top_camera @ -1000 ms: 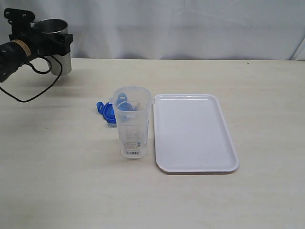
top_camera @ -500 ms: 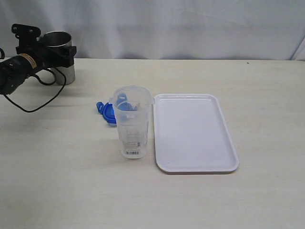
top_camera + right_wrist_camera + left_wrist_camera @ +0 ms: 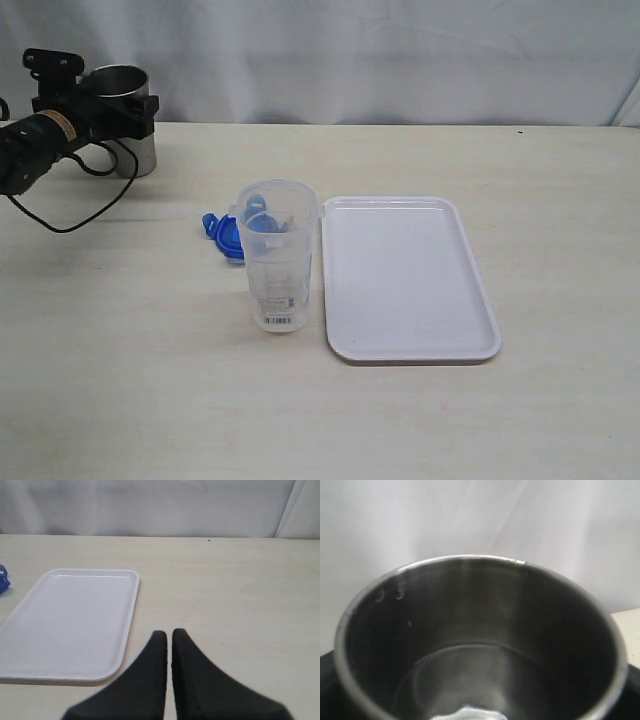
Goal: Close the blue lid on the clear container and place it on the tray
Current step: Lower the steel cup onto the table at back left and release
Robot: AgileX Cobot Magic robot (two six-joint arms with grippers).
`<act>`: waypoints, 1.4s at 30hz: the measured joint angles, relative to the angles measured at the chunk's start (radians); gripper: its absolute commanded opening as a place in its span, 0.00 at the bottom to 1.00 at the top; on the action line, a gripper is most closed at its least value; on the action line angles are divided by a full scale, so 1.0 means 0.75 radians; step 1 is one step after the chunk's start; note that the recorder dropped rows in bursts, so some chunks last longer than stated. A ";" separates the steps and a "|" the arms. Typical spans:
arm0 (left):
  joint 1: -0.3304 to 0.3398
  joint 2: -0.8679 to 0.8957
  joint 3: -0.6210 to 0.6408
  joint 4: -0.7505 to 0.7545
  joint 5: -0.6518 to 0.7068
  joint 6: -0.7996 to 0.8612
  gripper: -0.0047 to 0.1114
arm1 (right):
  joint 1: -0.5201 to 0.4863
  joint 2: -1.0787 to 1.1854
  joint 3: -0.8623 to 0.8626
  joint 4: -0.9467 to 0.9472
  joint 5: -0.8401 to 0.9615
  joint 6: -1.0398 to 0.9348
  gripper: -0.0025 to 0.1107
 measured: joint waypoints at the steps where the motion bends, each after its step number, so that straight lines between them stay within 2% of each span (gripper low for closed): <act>1: 0.000 0.000 0.000 -0.001 0.000 0.000 0.65 | 0.000 0.000 0.000 0.000 0.000 0.000 0.06; 4: 0.000 0.000 0.000 -0.001 0.003 -0.003 0.72 | 0.000 0.000 0.000 0.000 0.000 0.000 0.06; 13: 0.000 0.000 -0.002 -0.006 0.027 -0.013 0.72 | 0.000 0.000 0.000 0.000 0.000 0.000 0.06; 15: 0.000 -0.003 -0.002 -0.008 0.042 -0.018 0.75 | 0.000 0.000 0.000 0.000 0.000 0.000 0.06; 18: 0.000 -0.005 -0.007 -0.009 0.079 -0.020 0.87 | 0.000 0.000 0.000 0.000 0.000 0.000 0.06; 21: 0.000 -0.005 -0.009 -0.011 0.107 -0.020 0.93 | 0.000 0.000 0.000 0.000 0.000 0.000 0.06; 30: 0.000 -0.005 -0.009 -0.008 0.135 -0.029 0.92 | 0.000 0.000 0.000 0.000 0.000 0.000 0.06; 34: 0.000 -0.005 -0.009 0.056 0.158 -0.032 0.92 | 0.000 0.000 0.000 0.000 0.000 0.000 0.06; 42: 0.000 -0.007 0.063 0.079 0.133 -0.032 0.92 | 0.000 0.000 0.000 0.000 0.000 0.000 0.06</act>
